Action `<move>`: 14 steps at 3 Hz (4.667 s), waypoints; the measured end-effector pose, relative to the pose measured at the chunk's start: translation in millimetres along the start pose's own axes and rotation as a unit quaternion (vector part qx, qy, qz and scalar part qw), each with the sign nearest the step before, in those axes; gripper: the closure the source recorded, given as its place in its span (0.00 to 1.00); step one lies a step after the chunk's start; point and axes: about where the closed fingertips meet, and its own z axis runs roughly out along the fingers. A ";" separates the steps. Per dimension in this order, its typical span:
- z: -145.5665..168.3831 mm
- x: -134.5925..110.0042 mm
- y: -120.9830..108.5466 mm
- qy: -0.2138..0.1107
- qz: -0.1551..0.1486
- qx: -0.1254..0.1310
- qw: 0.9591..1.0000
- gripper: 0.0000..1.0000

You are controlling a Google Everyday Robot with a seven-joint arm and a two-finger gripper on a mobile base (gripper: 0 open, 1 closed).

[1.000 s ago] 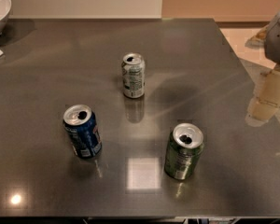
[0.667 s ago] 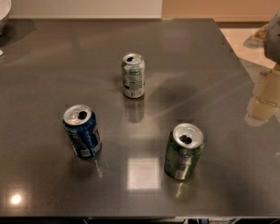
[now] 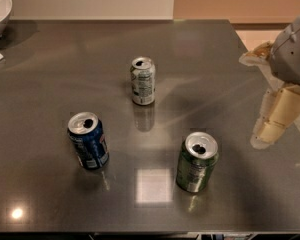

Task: Move green can near 7up can

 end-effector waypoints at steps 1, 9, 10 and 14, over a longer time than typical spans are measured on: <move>18.6 -17.6 18.9 -0.040 -0.033 -0.029 0.998 0.00; 65.8 -59.5 88.2 -0.089 -0.153 -0.135 0.975 0.64; 61.9 -68.9 61.3 -0.081 -0.144 -0.115 0.980 0.88; 91.5 -120.7 -81.5 -0.109 -0.059 -0.060 0.990 1.00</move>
Offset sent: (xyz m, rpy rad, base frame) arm -0.0495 0.0660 -0.0500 0.1501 0.1087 0.3140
